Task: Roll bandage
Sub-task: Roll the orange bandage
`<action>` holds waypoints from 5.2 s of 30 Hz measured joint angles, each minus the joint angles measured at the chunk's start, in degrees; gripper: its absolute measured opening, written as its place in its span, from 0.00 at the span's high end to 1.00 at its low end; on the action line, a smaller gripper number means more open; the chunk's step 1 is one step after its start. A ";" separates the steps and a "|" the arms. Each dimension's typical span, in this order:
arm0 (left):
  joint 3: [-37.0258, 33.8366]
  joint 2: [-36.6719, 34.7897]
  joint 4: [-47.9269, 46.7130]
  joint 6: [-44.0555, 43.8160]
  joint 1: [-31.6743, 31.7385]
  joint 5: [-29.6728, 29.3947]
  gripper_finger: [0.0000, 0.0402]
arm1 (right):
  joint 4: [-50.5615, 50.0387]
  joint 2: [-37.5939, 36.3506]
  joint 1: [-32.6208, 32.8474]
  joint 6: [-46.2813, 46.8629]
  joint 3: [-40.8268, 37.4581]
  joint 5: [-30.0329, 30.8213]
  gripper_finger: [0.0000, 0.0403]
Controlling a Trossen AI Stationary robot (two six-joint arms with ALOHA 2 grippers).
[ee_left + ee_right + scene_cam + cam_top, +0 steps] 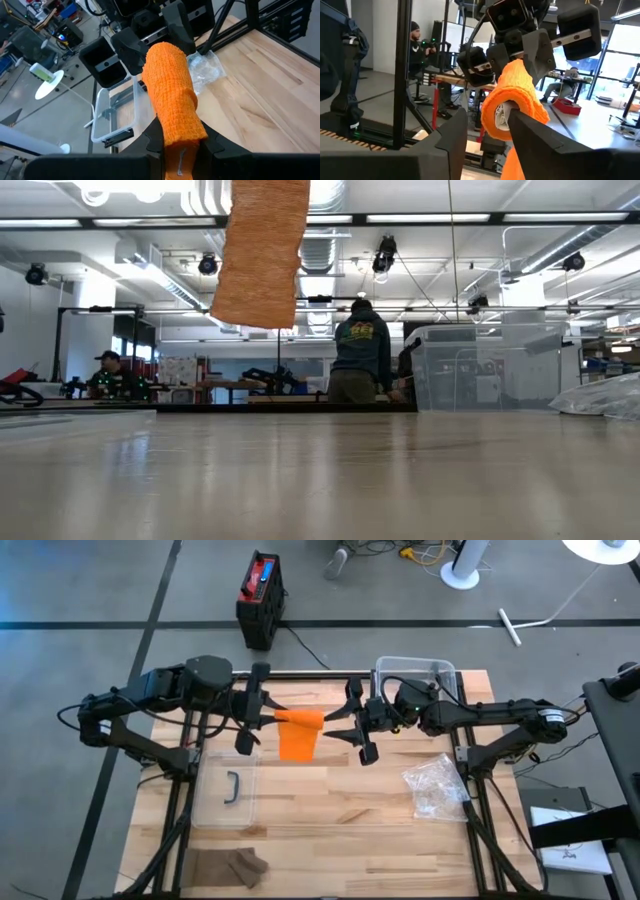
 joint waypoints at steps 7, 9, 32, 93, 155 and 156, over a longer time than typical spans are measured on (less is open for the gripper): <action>0.00 -0.12 0.26 0.07 -0.07 -0.63 0.90 | 0.04 0.00 -0.09 0.00 0.00 -5.29 0.65; 0.00 -0.46 0.29 0.04 -0.07 -0.66 0.90 | 0.01 -0.10 -0.09 -0.16 0.00 -5.52 0.66; 0.02 0.68 5.48 -14.35 -0.02 -1.25 0.90 | -0.26 0.12 1.58 -3.23 -0.04 9.30 0.38; -24.27 0.96 16.93 -32.94 -0.50 -7.57 0.89 | -15.49 -3.36 10.96 -9.91 1.05 28.14 0.53; -33.11 -12.05 23.07 -28.88 -11.19 -17.42 0.89 | -37.99 2.89 13.00 -7.63 9.48 32.01 0.81; -33.20 -12.06 23.75 -28.54 -11.19 -16.59 0.89 | -36.13 2.79 13.33 -8.35 8.93 32.01 0.80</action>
